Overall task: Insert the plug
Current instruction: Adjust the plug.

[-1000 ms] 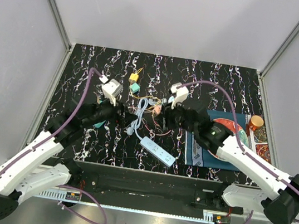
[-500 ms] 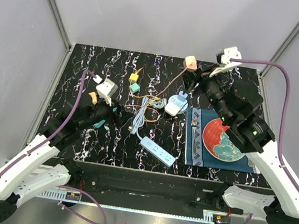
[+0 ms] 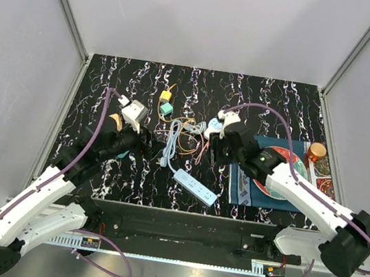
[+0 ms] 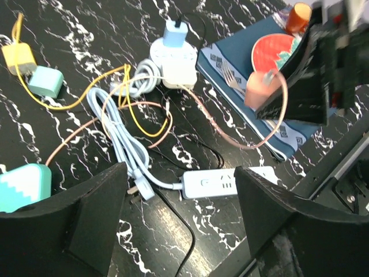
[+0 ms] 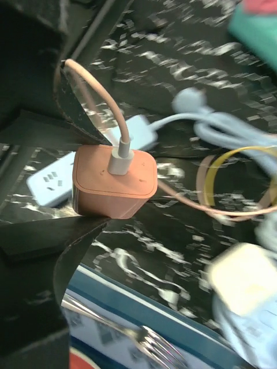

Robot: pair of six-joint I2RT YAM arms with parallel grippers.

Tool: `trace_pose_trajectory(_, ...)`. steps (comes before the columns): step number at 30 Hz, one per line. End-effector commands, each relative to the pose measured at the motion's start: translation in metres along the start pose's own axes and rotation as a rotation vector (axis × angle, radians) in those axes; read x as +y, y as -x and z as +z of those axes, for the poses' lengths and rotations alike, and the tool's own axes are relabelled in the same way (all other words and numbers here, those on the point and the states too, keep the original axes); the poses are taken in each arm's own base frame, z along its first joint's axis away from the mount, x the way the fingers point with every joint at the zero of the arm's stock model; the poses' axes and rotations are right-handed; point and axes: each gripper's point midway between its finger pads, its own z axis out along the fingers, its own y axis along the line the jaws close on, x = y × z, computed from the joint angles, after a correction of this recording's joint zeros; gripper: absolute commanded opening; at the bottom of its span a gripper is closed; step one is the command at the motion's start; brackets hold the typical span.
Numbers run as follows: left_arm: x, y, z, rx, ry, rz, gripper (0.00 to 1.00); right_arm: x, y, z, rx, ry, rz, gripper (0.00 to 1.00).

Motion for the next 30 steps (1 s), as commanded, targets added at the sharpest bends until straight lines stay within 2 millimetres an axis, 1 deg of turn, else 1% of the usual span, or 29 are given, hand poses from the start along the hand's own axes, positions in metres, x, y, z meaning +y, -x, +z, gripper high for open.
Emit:
trace_pose_trajectory(1, -0.013, -0.007, 0.007, 0.003, -0.070, -0.021, 0.78, 0.016, -0.054, 0.007, 0.210, 0.094, 0.109, 0.00)
trace_pose_trajectory(3, -0.017, -0.013, 0.010, 0.004, -0.089, -0.040, 0.78, 0.023, -0.070, 0.010, 0.283, 0.129, 0.132, 0.00)
trace_pose_trajectory(4, -0.020, -0.015, 0.010, 0.009, -0.101, -0.045, 0.78, 0.023, -0.078, 0.014, 0.318, 0.127, 0.141, 0.00)
trace_pose_trajectory(7, -0.028, -0.024, 0.015, 0.027, -0.130, -0.059, 0.77, 0.022, -0.087, 0.017, 0.362, 0.114, 0.152, 0.00)
trace_pose_trajectory(8, -0.035, -0.027, 0.015, 0.036, -0.150, -0.065, 0.77, 0.021, -0.087, 0.017, 0.360, 0.114, 0.149, 0.00)
trace_pose_trajectory(9, -0.038, -0.032, 0.019, 0.045, -0.159, -0.068, 0.77, 0.023, -0.086, 0.017, 0.359, 0.122, 0.148, 0.00)
trace_pose_trajectory(10, -0.041, -0.034, 0.020, 0.051, -0.169, -0.070, 0.77, 0.025, -0.081, 0.015, 0.347, 0.130, 0.148, 0.00)
trace_pose_trajectory(11, -0.049, -0.038, 0.022, 0.059, -0.191, -0.073, 0.77, 0.027, -0.077, 0.014, 0.337, 0.141, 0.144, 0.00)
trace_pose_trajectory(12, -0.052, -0.043, 0.026, 0.064, -0.199, -0.073, 0.77, 0.029, -0.075, 0.012, 0.331, 0.153, 0.142, 0.00)
trace_pose_trajectory(13, -0.055, -0.046, 0.028, 0.068, -0.198, -0.071, 0.77, 0.031, -0.068, 0.008, 0.311, 0.162, 0.144, 0.00)
trace_pose_trajectory(14, -0.064, -0.050, 0.029, 0.077, -0.221, -0.064, 0.77, 0.032, -0.064, 0.007, 0.295, 0.171, 0.145, 0.00)
trace_pose_trajectory(15, -0.068, -0.053, 0.033, 0.080, -0.231, -0.057, 0.77, 0.035, -0.061, 0.005, 0.286, 0.186, 0.144, 0.00)
trace_pose_trajectory(16, -0.069, -0.055, 0.036, 0.083, -0.223, -0.049, 0.77, 0.037, -0.057, 0.001, 0.267, 0.200, 0.145, 0.00)
trace_pose_trajectory(17, -0.078, -0.057, 0.037, 0.087, -0.243, -0.036, 0.77, 0.039, -0.054, 0.000, 0.253, 0.212, 0.148, 0.00)
trace_pose_trajectory(19, -0.081, -0.057, 0.044, 0.083, -0.235, -0.021, 0.77, 0.044, -0.051, -0.005, 0.237, 0.245, 0.153, 0.00)
trace_pose_trajectory(21, -0.088, -0.059, 0.049, 0.091, -0.241, -0.004, 0.77, 0.050, -0.044, -0.010, 0.203, 0.279, 0.160, 0.00)
trace_pose_trajectory(23, -0.091, -0.059, 0.053, 0.094, -0.237, 0.010, 0.77, 0.052, -0.044, -0.011, 0.189, 0.299, 0.163, 0.00)
trace_pose_trajectory(25, -0.090, -0.064, 0.058, 0.108, -0.212, 0.015, 0.77, 0.052, -0.044, -0.013, 0.176, 0.307, 0.165, 0.00)
trace_pose_trajectory(27, -0.086, -0.068, 0.062, 0.125, -0.187, 0.011, 0.74, 0.055, -0.043, -0.015, 0.165, 0.332, 0.159, 0.00)
trace_pose_trajectory(28, -0.071, -0.066, 0.066, 0.107, -0.094, 0.002, 0.68, 0.056, -0.047, -0.015, 0.171, 0.339, 0.156, 0.00)
trace_pose_trajectory(29, -0.061, -0.069, 0.066, 0.119, -0.035, 0.003, 0.64, 0.059, -0.048, -0.016, 0.174, 0.361, 0.149, 0.00)
trace_pose_trajectory(30, -0.051, -0.067, 0.067, 0.114, 0.023, 0.002, 0.58, 0.059, -0.053, -0.016, 0.181, 0.368, 0.143, 0.00)
